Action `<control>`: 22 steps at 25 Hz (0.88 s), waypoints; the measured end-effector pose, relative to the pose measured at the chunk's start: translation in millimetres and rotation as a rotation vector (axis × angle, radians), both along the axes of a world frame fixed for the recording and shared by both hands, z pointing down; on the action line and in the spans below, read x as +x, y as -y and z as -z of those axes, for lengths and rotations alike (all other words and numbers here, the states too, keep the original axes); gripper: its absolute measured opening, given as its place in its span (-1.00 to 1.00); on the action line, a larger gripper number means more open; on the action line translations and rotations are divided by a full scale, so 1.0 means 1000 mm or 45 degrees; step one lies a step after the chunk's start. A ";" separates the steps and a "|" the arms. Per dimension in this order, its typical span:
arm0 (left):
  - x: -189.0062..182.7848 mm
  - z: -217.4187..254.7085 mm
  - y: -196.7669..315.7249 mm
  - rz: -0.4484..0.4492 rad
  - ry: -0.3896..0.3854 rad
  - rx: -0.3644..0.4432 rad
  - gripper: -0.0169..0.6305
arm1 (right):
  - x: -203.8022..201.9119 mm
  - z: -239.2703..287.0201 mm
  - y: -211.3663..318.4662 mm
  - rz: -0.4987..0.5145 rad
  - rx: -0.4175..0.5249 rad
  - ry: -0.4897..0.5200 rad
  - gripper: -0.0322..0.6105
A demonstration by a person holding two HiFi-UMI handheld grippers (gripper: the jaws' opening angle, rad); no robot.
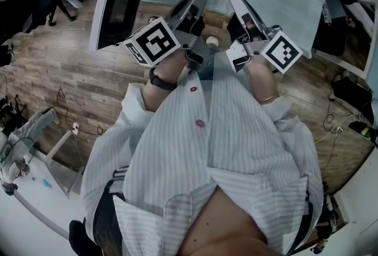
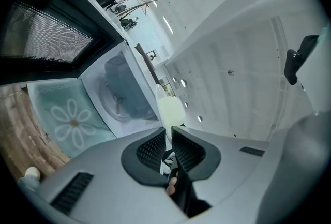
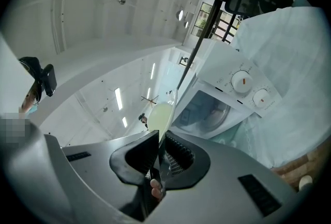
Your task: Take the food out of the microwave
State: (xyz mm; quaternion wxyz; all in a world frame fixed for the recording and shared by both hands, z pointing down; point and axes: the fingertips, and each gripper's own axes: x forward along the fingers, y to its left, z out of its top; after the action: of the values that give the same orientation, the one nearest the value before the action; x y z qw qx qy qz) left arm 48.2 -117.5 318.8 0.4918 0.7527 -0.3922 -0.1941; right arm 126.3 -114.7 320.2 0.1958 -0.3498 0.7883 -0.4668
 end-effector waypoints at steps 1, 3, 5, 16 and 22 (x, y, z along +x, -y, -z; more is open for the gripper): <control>0.001 0.001 0.000 0.000 -0.001 0.004 -0.82 | 0.001 0.001 0.000 -0.001 0.003 0.002 -0.72; 0.004 0.003 0.001 -0.002 -0.002 0.008 -0.82 | 0.004 0.002 0.001 0.000 0.006 0.009 -0.72; 0.005 0.003 0.001 -0.005 -0.002 0.011 -0.82 | 0.005 0.003 0.001 0.002 0.009 0.011 -0.72; 0.006 0.003 0.002 -0.007 -0.013 0.017 -0.82 | 0.006 0.005 0.001 0.002 0.027 0.010 -0.72; 0.006 0.001 0.001 -0.010 -0.027 0.017 -0.81 | 0.006 0.004 0.001 0.000 0.018 0.028 -0.72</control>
State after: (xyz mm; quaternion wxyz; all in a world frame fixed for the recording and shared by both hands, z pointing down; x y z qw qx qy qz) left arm 54.1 -118.7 317.5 0.4918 0.7554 -0.3827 -0.2027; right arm 131.9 -115.5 316.7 0.2068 -0.3432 0.7895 -0.4650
